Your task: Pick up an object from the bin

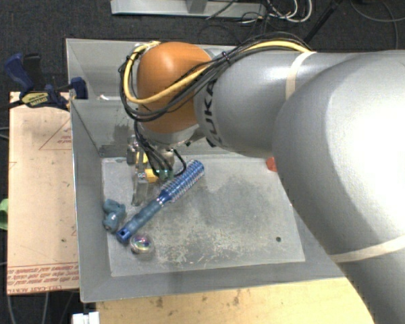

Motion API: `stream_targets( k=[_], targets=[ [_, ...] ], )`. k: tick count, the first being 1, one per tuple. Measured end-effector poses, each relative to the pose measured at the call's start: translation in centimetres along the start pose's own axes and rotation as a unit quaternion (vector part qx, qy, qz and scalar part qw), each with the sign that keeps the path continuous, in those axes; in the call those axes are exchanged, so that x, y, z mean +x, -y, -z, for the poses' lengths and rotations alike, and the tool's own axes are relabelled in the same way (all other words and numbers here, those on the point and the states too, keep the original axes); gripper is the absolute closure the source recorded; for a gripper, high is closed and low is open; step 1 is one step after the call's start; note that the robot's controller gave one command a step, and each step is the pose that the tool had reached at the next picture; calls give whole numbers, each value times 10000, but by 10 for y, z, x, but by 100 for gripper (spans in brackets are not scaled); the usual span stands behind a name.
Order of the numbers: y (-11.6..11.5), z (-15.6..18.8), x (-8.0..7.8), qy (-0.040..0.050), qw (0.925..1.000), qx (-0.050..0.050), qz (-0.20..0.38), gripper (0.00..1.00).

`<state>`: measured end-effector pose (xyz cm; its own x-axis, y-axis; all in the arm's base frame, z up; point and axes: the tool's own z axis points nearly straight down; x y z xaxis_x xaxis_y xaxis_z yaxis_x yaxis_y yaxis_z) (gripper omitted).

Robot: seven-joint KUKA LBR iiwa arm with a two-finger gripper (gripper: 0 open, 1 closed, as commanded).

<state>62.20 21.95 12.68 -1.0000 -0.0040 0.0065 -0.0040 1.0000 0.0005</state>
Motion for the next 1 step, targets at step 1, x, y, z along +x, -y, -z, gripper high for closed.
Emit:
stream_targets(
  k=[1],
  targets=[
    [10, -46, 59, 6, 9790, 5, 2038, 0]
  ],
)
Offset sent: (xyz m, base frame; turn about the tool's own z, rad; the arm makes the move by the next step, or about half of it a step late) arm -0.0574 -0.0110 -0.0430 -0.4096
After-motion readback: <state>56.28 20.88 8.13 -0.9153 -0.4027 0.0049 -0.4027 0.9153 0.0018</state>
